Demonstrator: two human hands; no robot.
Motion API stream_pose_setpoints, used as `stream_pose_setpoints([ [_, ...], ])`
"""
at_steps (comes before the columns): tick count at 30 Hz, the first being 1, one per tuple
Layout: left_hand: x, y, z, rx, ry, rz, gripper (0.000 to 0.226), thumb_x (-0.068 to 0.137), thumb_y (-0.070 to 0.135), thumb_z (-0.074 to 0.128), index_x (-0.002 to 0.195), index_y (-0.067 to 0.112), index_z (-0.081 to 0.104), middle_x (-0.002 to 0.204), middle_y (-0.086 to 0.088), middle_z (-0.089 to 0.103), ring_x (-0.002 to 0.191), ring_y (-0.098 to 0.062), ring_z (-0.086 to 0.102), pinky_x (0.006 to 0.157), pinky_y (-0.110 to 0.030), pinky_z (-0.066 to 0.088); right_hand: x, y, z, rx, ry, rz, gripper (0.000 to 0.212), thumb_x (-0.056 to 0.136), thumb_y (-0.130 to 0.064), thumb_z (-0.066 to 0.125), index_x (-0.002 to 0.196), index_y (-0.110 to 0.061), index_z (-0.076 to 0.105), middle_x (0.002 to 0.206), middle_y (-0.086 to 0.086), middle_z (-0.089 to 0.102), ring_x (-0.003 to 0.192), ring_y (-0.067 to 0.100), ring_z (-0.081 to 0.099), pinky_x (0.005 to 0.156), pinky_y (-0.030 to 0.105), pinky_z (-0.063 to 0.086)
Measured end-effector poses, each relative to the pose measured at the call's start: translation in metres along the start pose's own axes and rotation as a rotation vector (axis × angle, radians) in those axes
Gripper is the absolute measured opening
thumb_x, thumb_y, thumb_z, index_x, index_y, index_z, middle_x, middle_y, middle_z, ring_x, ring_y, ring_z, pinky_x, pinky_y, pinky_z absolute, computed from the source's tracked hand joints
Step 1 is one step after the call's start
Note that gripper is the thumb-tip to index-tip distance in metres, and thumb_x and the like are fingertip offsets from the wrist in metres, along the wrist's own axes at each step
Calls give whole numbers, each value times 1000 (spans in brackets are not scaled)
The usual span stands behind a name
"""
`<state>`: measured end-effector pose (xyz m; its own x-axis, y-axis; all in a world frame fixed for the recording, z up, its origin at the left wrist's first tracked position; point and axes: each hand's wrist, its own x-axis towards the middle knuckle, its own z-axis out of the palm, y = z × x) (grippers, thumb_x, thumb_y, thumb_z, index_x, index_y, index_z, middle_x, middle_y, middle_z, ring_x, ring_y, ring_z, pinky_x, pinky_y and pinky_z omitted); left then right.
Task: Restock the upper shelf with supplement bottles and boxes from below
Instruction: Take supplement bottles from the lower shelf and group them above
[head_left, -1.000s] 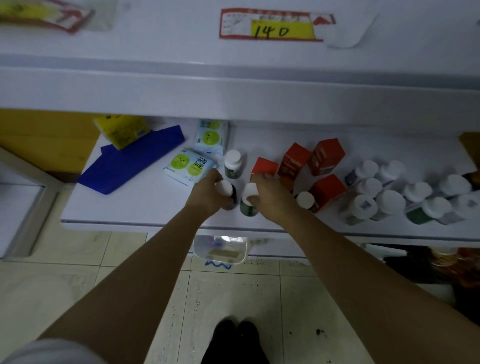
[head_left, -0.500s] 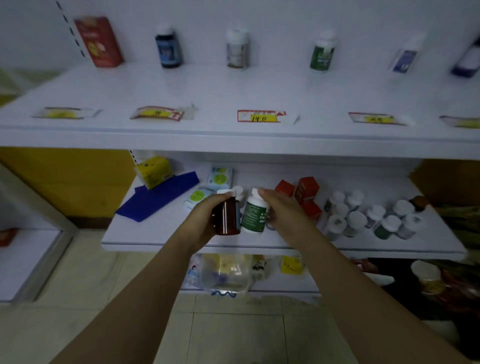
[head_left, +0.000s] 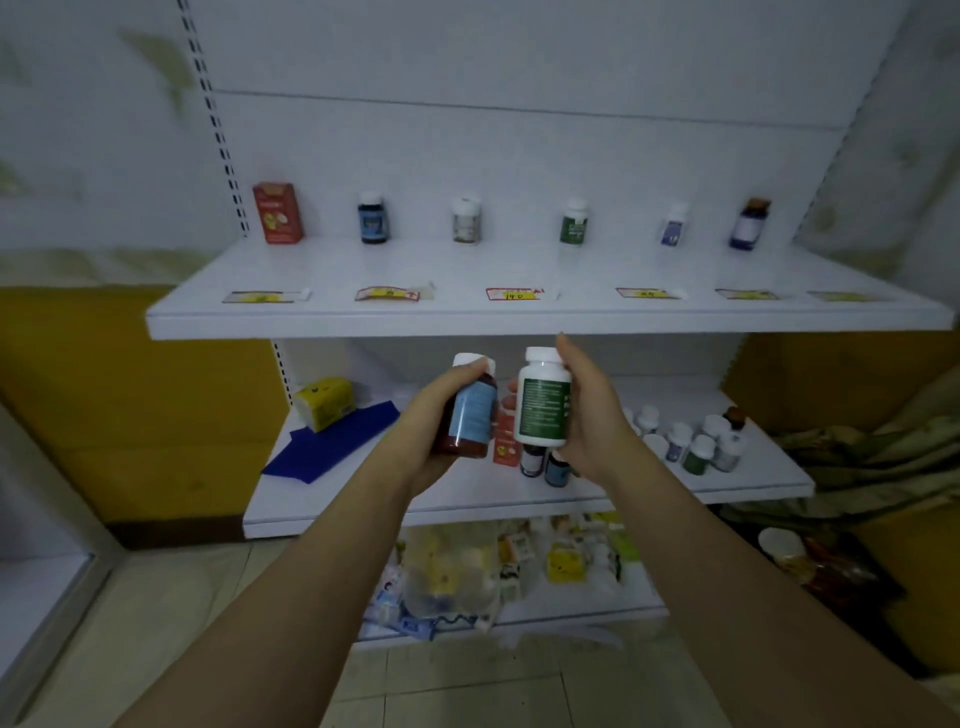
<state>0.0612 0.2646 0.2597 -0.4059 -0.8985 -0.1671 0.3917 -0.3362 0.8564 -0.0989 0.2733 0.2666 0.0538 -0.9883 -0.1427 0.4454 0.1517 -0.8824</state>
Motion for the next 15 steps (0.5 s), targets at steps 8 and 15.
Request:
stream_pose_setpoints([
  [8,-58,29,18,43,-99,88,33,81,37,60,96,7,59,79,-7,66,66,-17,63,61,-29,49,-54,-23,30,-34,-98,-83,44,84,-41,58,110,-6,59,99,17,67,99,34,64,99,48,47],
  [15,-84,48,35,18,-73,154,34,79,41,60,101,15,66,79,-6,64,69,-19,58,65,-31,44,-68,-42,40,-109,-169,-214,57,75,-42,62,121,-10,51,87,13,67,67,23,67,69,36,55],
])
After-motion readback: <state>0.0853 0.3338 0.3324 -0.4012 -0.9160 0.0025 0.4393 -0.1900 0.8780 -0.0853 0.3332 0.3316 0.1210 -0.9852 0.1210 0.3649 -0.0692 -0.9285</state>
